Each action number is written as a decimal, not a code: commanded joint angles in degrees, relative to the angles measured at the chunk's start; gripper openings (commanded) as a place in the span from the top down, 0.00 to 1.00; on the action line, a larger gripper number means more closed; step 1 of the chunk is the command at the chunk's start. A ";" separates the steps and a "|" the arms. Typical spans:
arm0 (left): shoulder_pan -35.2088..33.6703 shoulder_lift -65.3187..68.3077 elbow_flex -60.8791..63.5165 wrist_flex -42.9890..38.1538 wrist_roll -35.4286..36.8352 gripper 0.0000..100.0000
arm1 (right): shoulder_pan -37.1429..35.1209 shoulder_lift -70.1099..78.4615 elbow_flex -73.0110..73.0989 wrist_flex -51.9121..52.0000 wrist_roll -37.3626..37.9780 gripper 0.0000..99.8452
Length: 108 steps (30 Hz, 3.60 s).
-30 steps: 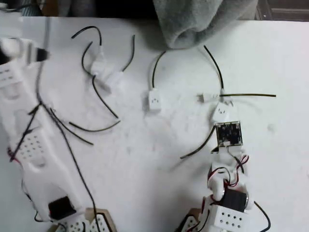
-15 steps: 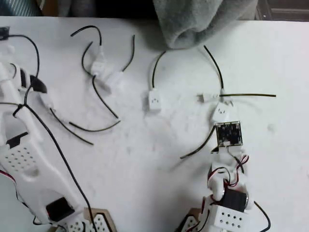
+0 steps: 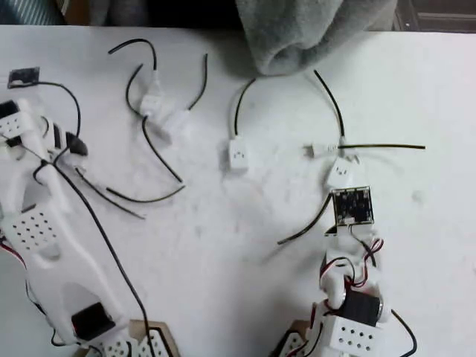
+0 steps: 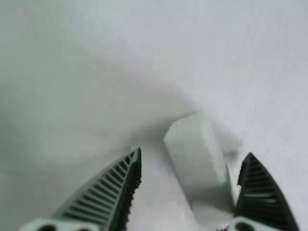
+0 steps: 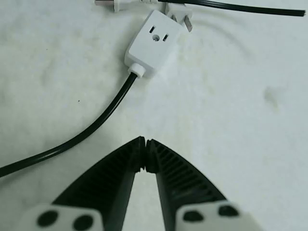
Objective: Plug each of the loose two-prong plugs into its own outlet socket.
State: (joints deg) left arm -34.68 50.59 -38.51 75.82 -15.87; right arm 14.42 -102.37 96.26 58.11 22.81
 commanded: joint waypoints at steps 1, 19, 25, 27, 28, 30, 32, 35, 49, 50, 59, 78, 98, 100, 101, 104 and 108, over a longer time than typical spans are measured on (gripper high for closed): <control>0.75 -0.40 -1.49 -0.26 0.26 0.72 | -0.40 -0.66 0.53 -0.40 0.00 0.98; 5.67 -0.75 -34.29 26.81 0.79 0.98 | -0.40 -0.66 0.53 -0.57 0.00 0.98; 11.65 -9.10 -21.89 26.81 0.79 0.98 | -0.40 -0.66 0.53 -0.66 0.00 0.98; 15.43 -14.73 -13.36 26.81 0.88 0.98 | -0.40 -0.66 0.53 -0.66 0.00 0.98; 17.71 -18.15 -8.97 26.81 0.97 0.98 | -0.40 -0.66 0.53 -0.66 0.00 0.98; 22.02 -25.19 -0.62 26.73 2.81 0.98 | -0.40 -0.66 0.53 -0.66 0.00 0.98; 26.51 -32.04 6.07 26.55 5.45 0.98 | -0.40 -0.66 0.53 -0.66 0.00 0.98; 33.89 -40.31 14.33 26.55 7.82 0.98 | -0.40 -0.66 0.53 -0.66 0.00 0.98; 61.76 -48.92 40.70 15.74 11.25 0.98 | 6.55 -0.84 -0.44 -1.19 -0.44 0.98; 62.11 -48.92 43.16 13.63 10.73 0.98 | 8.75 -0.84 -0.88 -1.63 -0.53 0.98; 65.63 -48.92 65.93 -11.60 4.75 0.98 | 13.14 -0.75 -1.41 -2.68 -0.62 0.98; 64.48 -49.45 67.52 -8.35 0.97 0.74 | 9.71 -0.75 -0.97 -2.51 -0.09 0.98; 43.30 -49.45 61.54 -9.58 -8.26 0.74 | 9.71 -0.75 -0.88 -2.42 -0.09 0.98; 40.92 -49.45 60.22 -9.14 -8.26 0.74 | 9.71 -0.66 -0.88 -2.42 -0.09 0.98; 39.60 -49.45 59.60 -8.79 -8.26 0.74 | 9.71 -0.66 -0.88 -2.42 -0.09 0.98; 35.47 -49.45 56.00 -5.54 -7.74 0.74 | 9.63 -0.66 -0.88 -2.42 -0.09 0.98; 30.37 -49.45 49.76 -0.09 -2.64 0.74 | 9.63 -0.66 -0.88 -2.42 -0.09 0.98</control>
State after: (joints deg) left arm -1.10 4.26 16.88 72.75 -23.16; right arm 24.44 -102.55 96.09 56.70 22.81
